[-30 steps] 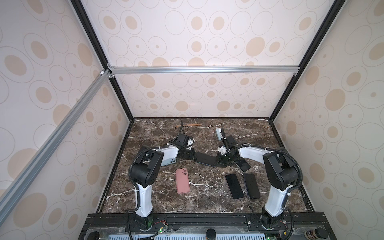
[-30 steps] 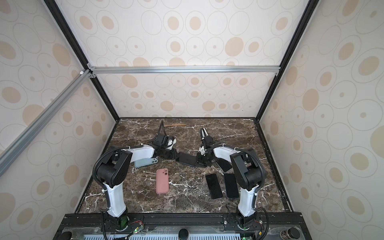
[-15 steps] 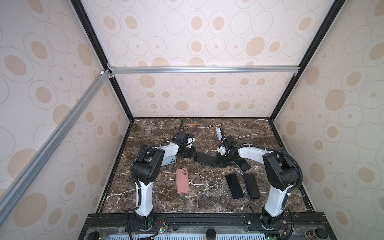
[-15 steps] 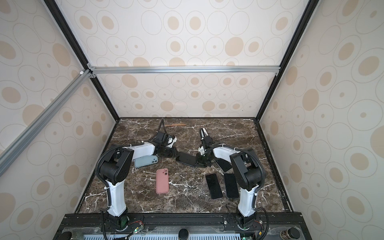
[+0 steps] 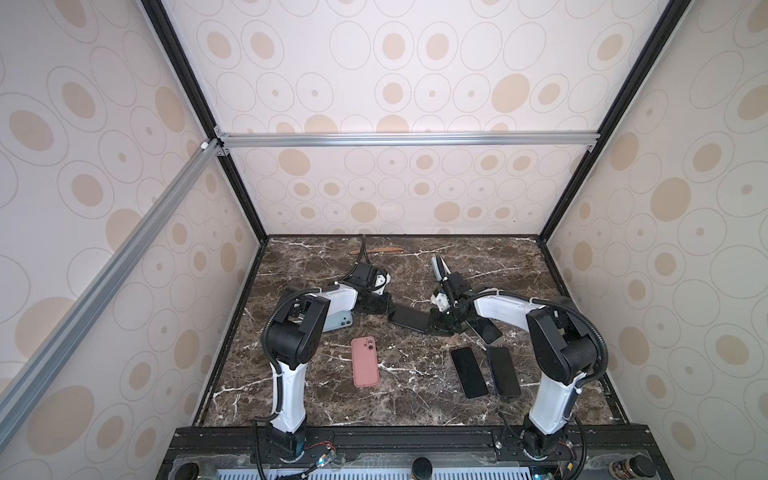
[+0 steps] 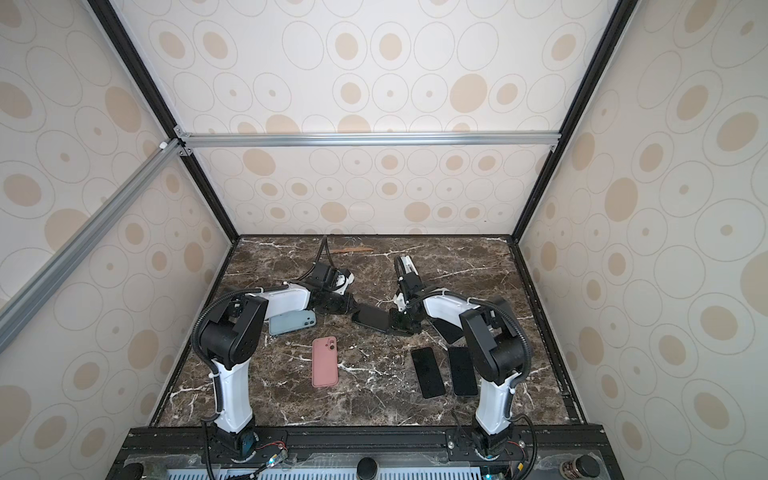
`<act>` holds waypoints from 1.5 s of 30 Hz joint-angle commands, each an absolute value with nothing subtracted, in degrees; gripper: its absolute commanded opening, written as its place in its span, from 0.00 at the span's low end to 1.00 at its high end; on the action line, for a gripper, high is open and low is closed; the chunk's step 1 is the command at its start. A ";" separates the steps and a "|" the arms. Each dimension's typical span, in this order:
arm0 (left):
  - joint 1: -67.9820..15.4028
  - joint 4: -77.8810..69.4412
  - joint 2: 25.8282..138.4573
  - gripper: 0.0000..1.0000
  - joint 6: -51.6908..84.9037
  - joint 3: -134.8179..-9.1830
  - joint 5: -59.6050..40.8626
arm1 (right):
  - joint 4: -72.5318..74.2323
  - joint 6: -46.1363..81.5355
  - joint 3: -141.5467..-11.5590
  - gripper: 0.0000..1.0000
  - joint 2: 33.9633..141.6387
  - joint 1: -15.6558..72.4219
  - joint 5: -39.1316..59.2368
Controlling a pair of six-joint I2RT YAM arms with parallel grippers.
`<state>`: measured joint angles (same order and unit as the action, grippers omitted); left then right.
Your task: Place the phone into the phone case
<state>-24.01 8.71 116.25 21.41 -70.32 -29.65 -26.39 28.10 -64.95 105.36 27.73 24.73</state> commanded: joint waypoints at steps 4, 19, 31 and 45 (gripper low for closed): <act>-26.38 17.01 122.74 0.16 19.51 -66.77 -25.09 | -26.78 26.70 -65.61 0.33 101.43 28.33 22.95; -26.43 17.23 123.40 0.15 19.34 -67.10 -25.58 | -25.05 27.31 -62.76 0.35 101.49 28.38 23.15; -26.45 17.33 123.40 0.15 19.52 -66.88 -25.49 | -25.26 28.46 -62.50 0.34 102.97 28.31 24.05; -26.39 16.73 122.37 0.14 19.82 -66.80 -25.23 | -26.19 28.10 -62.46 0.28 100.75 28.46 22.58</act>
